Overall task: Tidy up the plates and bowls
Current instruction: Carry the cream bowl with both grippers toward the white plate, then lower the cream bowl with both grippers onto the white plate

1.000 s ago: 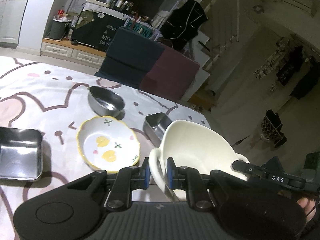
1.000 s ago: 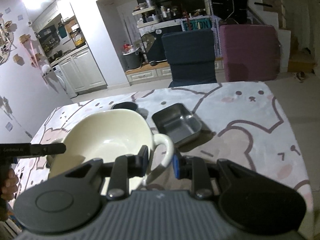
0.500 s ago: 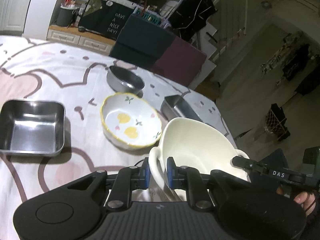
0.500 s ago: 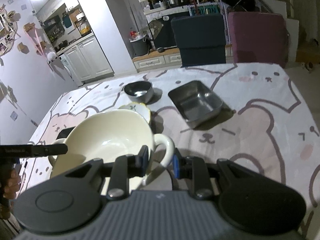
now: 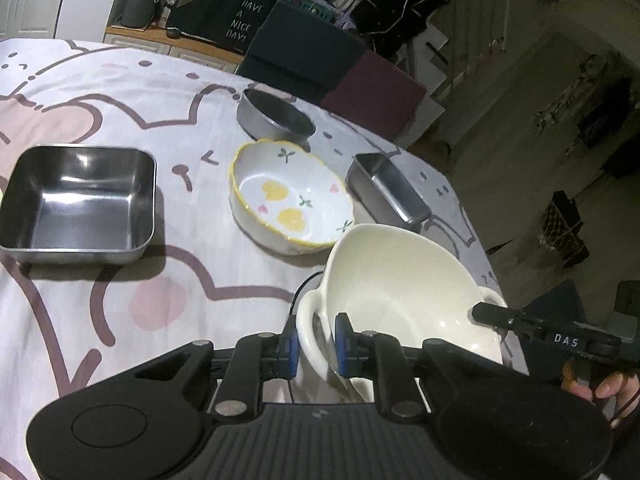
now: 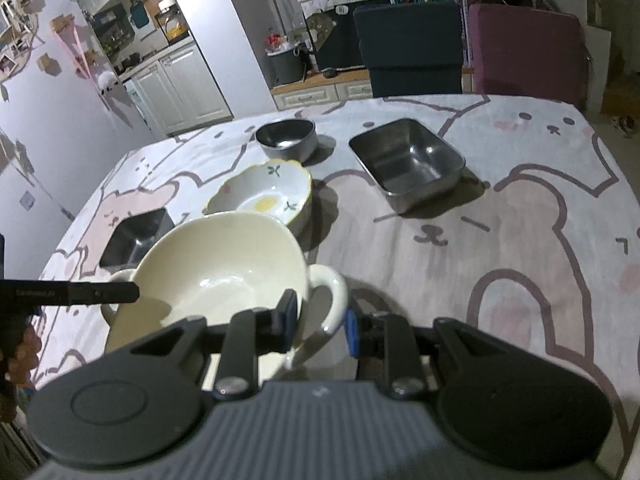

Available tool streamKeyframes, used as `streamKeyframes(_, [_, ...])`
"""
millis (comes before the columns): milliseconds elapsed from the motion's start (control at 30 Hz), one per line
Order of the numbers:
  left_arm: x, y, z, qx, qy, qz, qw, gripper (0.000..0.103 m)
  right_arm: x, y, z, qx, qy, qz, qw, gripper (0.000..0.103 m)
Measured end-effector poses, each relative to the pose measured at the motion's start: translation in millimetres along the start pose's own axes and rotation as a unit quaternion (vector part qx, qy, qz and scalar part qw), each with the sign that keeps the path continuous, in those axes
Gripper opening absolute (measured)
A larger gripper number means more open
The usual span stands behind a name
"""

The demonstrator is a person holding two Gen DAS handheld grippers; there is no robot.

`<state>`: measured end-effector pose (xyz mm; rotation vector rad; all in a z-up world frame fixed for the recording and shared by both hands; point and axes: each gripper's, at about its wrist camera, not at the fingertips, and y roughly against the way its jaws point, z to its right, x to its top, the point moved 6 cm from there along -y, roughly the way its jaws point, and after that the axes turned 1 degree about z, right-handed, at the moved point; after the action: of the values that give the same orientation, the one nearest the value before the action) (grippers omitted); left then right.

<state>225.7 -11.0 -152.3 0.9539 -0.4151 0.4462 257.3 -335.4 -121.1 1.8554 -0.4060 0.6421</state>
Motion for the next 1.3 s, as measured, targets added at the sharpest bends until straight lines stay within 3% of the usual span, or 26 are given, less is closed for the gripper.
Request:
streamKeyframes(500, [-15,-20,-10,0.028,-0.016,-0.029,0.999,0.023,-15,-4,-5,-0.009,0.028,-0.038,0.999,0.03])
streamKeyframes(1300, [-26,-35,-9,0.045,-0.043,-0.057,0.9965,0.026,-20,-9,-2,-0.022,0.042,-0.059,0.997,0.03])
